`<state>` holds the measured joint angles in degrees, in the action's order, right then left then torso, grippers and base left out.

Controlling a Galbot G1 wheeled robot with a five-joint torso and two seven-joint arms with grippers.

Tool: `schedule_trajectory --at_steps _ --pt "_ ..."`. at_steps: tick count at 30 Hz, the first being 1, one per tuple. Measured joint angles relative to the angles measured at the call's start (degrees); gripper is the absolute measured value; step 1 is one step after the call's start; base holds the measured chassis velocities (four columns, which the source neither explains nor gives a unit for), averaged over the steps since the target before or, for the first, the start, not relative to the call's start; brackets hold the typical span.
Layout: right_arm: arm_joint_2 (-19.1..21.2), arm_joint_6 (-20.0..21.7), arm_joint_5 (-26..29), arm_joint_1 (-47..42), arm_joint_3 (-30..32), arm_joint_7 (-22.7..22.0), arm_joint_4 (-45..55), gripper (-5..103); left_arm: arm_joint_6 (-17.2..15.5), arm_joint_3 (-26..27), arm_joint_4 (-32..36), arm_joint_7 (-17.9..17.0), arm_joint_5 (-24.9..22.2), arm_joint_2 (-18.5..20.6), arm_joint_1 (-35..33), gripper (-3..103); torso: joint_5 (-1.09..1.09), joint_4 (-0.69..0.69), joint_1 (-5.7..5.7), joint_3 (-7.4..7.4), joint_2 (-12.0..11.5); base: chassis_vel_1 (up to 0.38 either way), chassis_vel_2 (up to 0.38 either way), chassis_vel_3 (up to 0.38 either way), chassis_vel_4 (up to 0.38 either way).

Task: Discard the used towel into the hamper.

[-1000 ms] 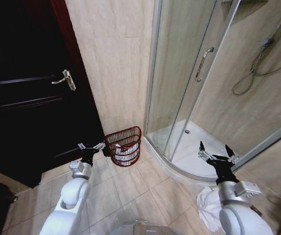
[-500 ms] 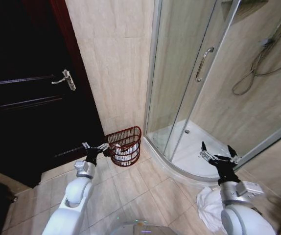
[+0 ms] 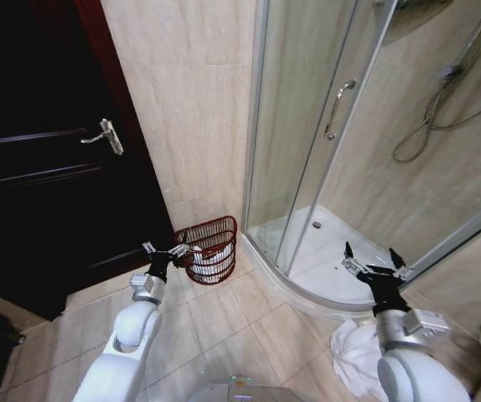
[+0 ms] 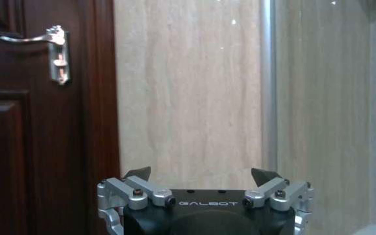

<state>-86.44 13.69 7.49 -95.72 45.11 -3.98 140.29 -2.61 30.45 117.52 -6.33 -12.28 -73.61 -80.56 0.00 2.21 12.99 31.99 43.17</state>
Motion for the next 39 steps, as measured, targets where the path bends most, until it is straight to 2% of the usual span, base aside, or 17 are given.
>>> schedule_trajectory --at_steps 11,26,39 --pt "0.21 -0.26 1.05 -0.30 0.88 -0.99 -0.22 100 -0.09 -2.00 -0.26 0.01 0.65 0.29 1.39 100 0.00 -0.01 0.00 0.00 0.00 -0.072 -0.097 0.061 0.088" --pt "-0.08 -0.01 1.00 0.34 0.48 -1.05 -0.39 100 0.29 -1.41 -0.44 0.04 0.51 0.83 1.23 100 0.00 0.00 0.00 0.00 0.00 0.053 -0.092 -0.046 0.091" --pt "-0.29 -0.05 0.58 0.04 0.45 -0.88 -0.48 100 1.16 -1.34 -0.67 0.15 0.48 0.70 0.94 100 -0.01 0.00 0.00 0.00 0.00 -0.045 -0.185 0.040 0.182"
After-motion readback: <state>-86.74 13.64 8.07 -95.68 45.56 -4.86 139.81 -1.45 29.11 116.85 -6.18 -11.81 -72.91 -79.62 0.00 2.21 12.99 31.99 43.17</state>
